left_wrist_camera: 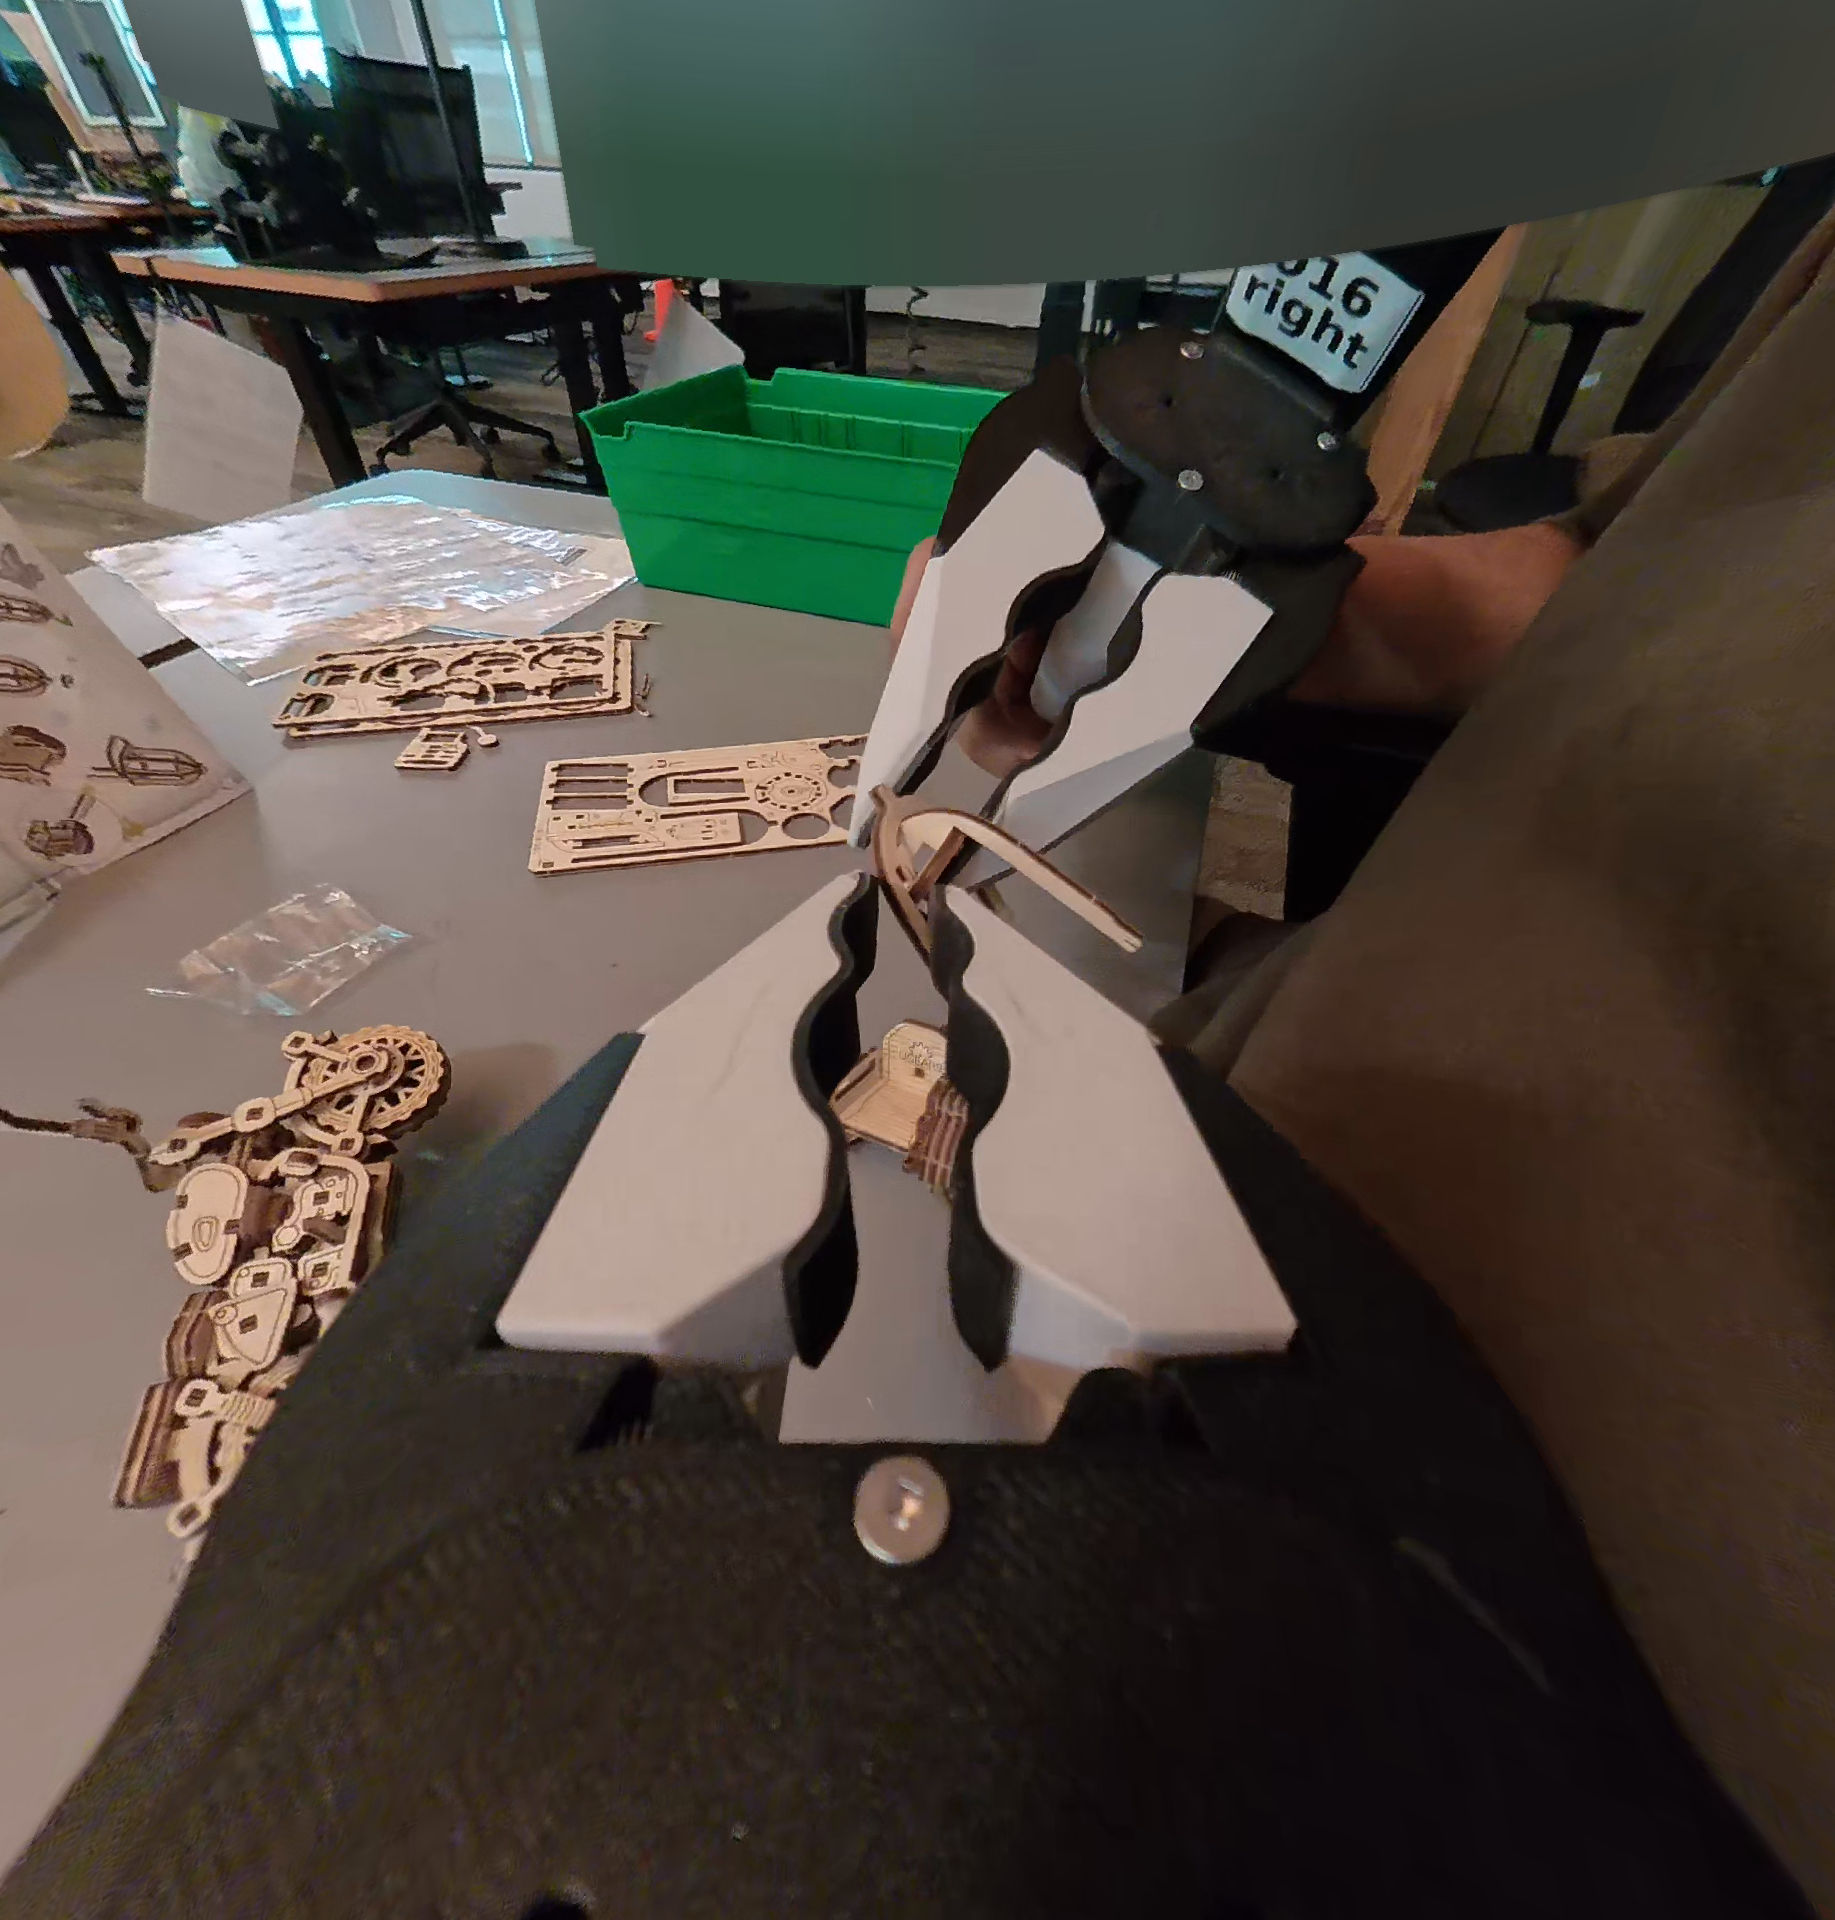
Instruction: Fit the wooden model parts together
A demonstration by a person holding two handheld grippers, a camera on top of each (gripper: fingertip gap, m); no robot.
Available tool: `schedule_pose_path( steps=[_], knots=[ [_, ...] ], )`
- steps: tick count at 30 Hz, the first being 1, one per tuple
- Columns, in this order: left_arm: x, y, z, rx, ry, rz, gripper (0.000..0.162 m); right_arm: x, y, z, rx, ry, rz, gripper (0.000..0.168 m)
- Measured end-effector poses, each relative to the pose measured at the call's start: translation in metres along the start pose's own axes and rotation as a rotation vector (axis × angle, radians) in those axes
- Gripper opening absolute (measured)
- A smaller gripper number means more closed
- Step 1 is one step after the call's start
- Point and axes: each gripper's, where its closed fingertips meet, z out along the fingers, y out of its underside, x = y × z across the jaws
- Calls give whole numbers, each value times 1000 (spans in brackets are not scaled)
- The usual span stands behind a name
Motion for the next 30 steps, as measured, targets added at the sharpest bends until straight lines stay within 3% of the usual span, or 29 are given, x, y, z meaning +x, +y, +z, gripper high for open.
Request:
schedule_pose_path(
  steps=[8, 16, 20, 23, 26, 30],
  knots=[
    [-2, -5, -5, 34, -32, 71, 26, -2, 2, 0, -6, -39, 52, 13],
    [-4, -2, 1, 6, -40, 101, 19, 0, 4, 3, -36, -108, 176, 13],
    [-18, -5, -1, 27, -42, 35, 24, 20, 7, 6, -32, -66, 259, 13],
    [-32, -15, -7, 100, -25, -108, 33, 38, 14, 7, -26, -60, 452, 13],
    [-42, -20, -15, 170, 36, -288, 35, 44, 7, 2, 82, -189, 771, 13],
    [-44, -16, -19, 159, 58, -341, 36, 47, -1, -5, 181, -299, 963, 12]
  ],
)
